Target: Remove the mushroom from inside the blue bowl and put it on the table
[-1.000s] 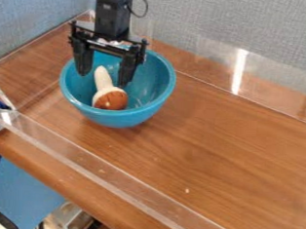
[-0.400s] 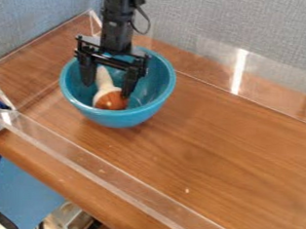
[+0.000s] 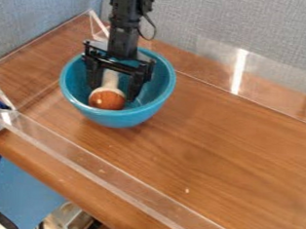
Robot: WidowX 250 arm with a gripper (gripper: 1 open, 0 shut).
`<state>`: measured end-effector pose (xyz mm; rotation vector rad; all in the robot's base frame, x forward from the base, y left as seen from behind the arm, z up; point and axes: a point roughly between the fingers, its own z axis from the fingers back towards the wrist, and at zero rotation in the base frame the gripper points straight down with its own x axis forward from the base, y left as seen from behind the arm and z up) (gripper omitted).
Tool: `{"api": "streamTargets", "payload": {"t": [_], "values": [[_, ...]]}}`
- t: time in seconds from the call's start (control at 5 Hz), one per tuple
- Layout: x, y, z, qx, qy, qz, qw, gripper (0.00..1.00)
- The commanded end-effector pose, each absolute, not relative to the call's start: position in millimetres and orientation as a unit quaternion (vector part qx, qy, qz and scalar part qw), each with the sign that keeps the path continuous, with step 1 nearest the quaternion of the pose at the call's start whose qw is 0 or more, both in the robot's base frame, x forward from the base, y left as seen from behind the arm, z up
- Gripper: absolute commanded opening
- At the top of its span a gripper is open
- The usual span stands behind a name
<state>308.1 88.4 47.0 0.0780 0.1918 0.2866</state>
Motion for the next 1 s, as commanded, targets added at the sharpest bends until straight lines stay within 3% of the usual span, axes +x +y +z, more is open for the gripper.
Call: {"api": "streamTargets", "payload": {"t": [0.0, 0.8], "values": [[320.5, 87.3, 60.5, 0.043, 0.068, 0.137, 0.987, 0.00], [324.4, 89.5, 57.0, 0.034, 0.081, 0.138, 0.987, 0.00]]}}
